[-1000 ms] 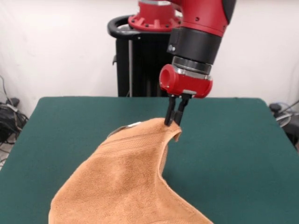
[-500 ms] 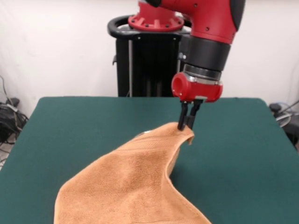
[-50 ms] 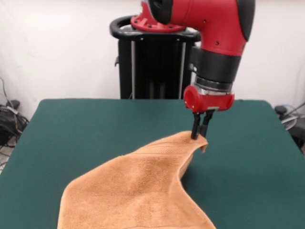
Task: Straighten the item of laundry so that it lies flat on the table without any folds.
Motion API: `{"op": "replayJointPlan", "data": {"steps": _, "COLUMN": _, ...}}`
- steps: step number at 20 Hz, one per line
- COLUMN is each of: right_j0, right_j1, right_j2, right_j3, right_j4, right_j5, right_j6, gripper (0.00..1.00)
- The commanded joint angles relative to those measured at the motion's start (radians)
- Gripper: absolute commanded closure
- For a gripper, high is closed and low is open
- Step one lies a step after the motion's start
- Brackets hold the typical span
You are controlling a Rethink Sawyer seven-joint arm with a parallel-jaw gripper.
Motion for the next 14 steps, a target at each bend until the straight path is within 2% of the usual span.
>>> {"op": "replayJointPlan", "data": {"steps": 1, "right_j0": 0.028, "right_j1": 0.087, "right_j2": 0.109, "right_j3": 0.006, "right_j4": 0.028, "right_j5": 0.117, "right_j6": 0.121, "gripper": 1.0}}
{"op": "replayJointPlan", "data": {"steps": 8, "right_j0": 0.056, "right_j1": 0.156, "right_j2": 0.11, "right_j3": -0.03, "right_j4": 0.027, "right_j5": 0.083, "right_j6": 0.133, "gripper": 1.0}}
{"op": "replayJointPlan", "data": {"steps": 14, "right_j0": 0.025, "right_j1": 0.164, "right_j2": 0.167, "right_j3": -0.01, "right_j4": 0.004, "right_j5": 0.092, "right_j6": 0.077, "gripper": 1.0}}
